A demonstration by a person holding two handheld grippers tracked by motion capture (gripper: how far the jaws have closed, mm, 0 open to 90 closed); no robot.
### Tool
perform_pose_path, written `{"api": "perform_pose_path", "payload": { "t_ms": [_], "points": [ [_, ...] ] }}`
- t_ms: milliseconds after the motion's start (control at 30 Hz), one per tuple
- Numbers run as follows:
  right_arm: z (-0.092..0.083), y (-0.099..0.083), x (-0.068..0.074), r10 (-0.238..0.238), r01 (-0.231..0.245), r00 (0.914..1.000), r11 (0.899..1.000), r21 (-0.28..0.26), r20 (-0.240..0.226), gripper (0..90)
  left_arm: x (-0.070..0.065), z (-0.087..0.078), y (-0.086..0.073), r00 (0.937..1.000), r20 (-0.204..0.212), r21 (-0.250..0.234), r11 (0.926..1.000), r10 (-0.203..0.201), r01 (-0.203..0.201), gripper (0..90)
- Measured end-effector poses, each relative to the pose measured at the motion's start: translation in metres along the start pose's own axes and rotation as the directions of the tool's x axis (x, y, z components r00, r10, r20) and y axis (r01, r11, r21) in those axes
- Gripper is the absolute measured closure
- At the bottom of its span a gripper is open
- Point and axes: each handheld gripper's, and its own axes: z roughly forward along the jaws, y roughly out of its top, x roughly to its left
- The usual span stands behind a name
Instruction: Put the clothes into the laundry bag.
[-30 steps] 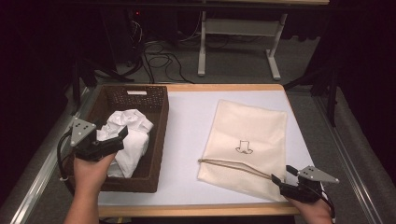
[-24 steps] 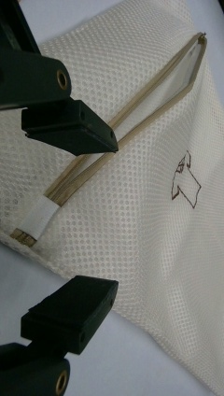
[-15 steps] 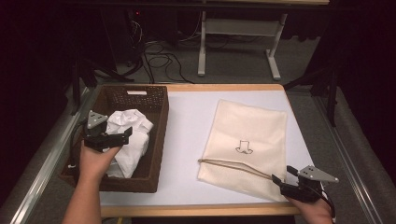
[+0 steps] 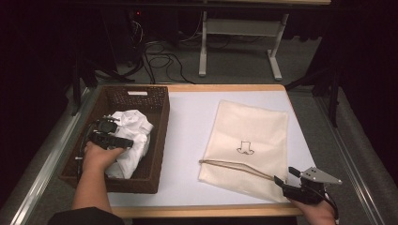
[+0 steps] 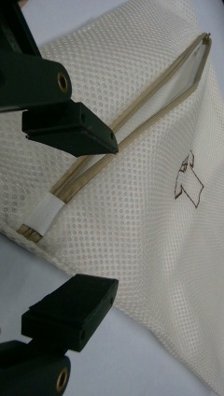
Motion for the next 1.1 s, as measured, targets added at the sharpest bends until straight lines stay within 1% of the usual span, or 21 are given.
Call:
{"api": "perform_pose_path", "payload": {
  "t_ms": [33, 67, 100, 167, 200, 233, 300, 367, 400, 433, 467, 533, 567, 600, 700, 733, 767, 800, 833, 967, 1100],
  "points": [
    [0.000, 0.000, 0.000, 0.000, 0.000, 1.0000, 1.000, 0.000, 0.000, 30.4, 0.000, 0.000, 0.000, 1.0000, 0.000, 0.000, 1.0000, 0.000, 0.000, 0.0],
    [0.000, 0.000, -0.001, 0.002, -0.002, 1.0000, 1.000, -0.003, -0.001, 30.5, 0.003, 0.008, 0.000, 0.9984, 0.044, 0.058, 0.9977, -0.037, 0.034, 0.0],
    [0.000, 0.000, -0.001, 0.002, -0.002, 1.0000, 1.000, -0.002, 0.000, 30.5, 0.004, 0.012, 0.000, 0.9959, 0.067, 0.079, 0.9954, -0.061, 0.056, 0.0],
    [0.001, 0.000, -0.001, 0.000, 0.000, 1.0000, 1.000, -0.002, -0.002, 30.6, 0.007, 0.019, -0.001, 0.9856, 0.117, 0.116, 0.9873, -0.122, 0.109, 0.0],
    [0.001, 0.000, 0.000, 0.003, -0.003, 1.0000, 1.000, 0.002, -0.003, 30.6, 0.006, 0.022, -0.002, 0.9812, 0.138, 0.135, 0.9839, -0.135, 0.117, 0.8],
    [0.001, 0.000, 0.000, 0.000, 0.000, 1.0000, 1.000, 0.000, -0.004, 30.6, 0.005, 0.023, -0.003, 0.9784, 0.163, 0.153, 0.9829, -0.127, 0.102, 1.7],
    [0.001, 0.000, 0.000, 0.001, -0.001, 1.0000, 1.000, 0.004, -0.004, 30.7, 0.003, 0.023, -0.002, 0.9782, 0.181, 0.153, 0.9855, -0.102, 0.075, 6.4],
    [0.001, 0.001, 0.000, 0.000, 0.000, 1.0000, 1.000, 0.003, -0.004, 30.7, 0.002, 0.022, -0.002, 0.9776, 0.187, 0.147, 0.9867, -0.096, 0.069, 13.1],
    [0.001, 0.001, 0.000, -0.002, 0.002, 1.0000, 1.000, -0.001, -0.004, 30.7, 0.001, 0.021, -0.003, 0.9737, 0.207, 0.145, 0.9872, -0.096, 0.066, 17.4],
    [0.000, 0.001, 0.001, 0.001, -0.001, 1.0000, 1.000, 0.004, -0.004, 30.8, 0.000, 0.021, -0.003, 0.9744, 0.206, 0.143, 0.9880, -0.089, 0.060, 21.0],
    [0.001, 0.000, 0.001, 0.004, -0.004, 1.0000, 1.000, 0.005, -0.005, 30.8, 0.000, 0.020, -0.003, 0.9724, 0.217, 0.141, 0.9884, -0.087, 0.057, 24.2],
    [0.001, 0.000, 0.001, 0.001, -0.001, 1.0000, 1.000, 0.005, -0.005, 30.8, -0.002, 0.018, -0.003, 0.9669, 0.244, 0.130, 0.9906, -0.074, 0.044, 37.3],
    [0.002, 0.000, 0.001, -0.005, 0.005, 1.0000, 1.000, 0.004, -0.007, 30.8, -0.002, 0.018, -0.003, 0.9674, 0.245, 0.127, 0.9914, -0.063, 0.032, 40.8],
    [0.002, 0.000, 0.001, 0.000, 0.000, 1.0000, 1.000, 0.007, -0.007, 30.8, -0.003, 0.017, -0.003, 0.9615, 0.267, 0.125, 0.9916, -0.066, 0.033, 46.6],
    [0.002, 0.000, 0.000, 0.004, -0.004, 1.0000, 1.000, 0.007, -0.008, 31.0, -0.005, 0.016, -0.002, 0.9617, 0.271, 0.130, 0.9914, -0.043, 0.008, 54.9],
    [0.003, 0.000, 0.000, 0.002, -0.002, 1.0000, 1.000, 0.005, -0.007, 31.0, -0.007, 0.014, -0.001, 0.9676, 0.252, 0.134, 0.9909, -0.018, -0.016, 61.1],
    [0.003, 0.000, 0.000, 0.002, -0.002, 1.0000, 1.000, 0.005, -0.007, 31.0, -0.007, 0.014, -0.001, 0.9676, 0.252, 0.134, 0.9909, -0.018, -0.016, 67.4],
    [0.003, 0.000, -0.001, 0.010, -0.010, 0.9999, 1.000, 0.008, -0.008, 31.1, -0.010, 0.013, 0.000, 0.9721, 0.235, 0.136, 0.9903, -0.003, -0.029, 67.4],
    [0.002, -0.001, -0.001, 0.014, -0.014, 0.9999, 1.000, 0.009, -0.007, 31.1, -0.011, 0.012, 0.000, 0.9738, 0.227, 0.135, 0.9900, 0.010, -0.042, 71.2],
    [0.001, 0.000, -0.001, 0.011, -0.011, 0.9999, 1.000, 0.002, -0.008, 31.1, -0.012, 0.007, 0.000, 0.9758, 0.216, 0.114, 0.9919, 0.031, -0.057, 75.0],
    [-0.001, 0.001, 0.000, 0.006, -0.006, 1.0000, 1.000, -0.006, -0.001, 31.1, -0.015, -0.002, 0.001, 0.9780, 0.198, 0.041, 0.9964, 0.065, -0.075, 76.8]
  ]
}}
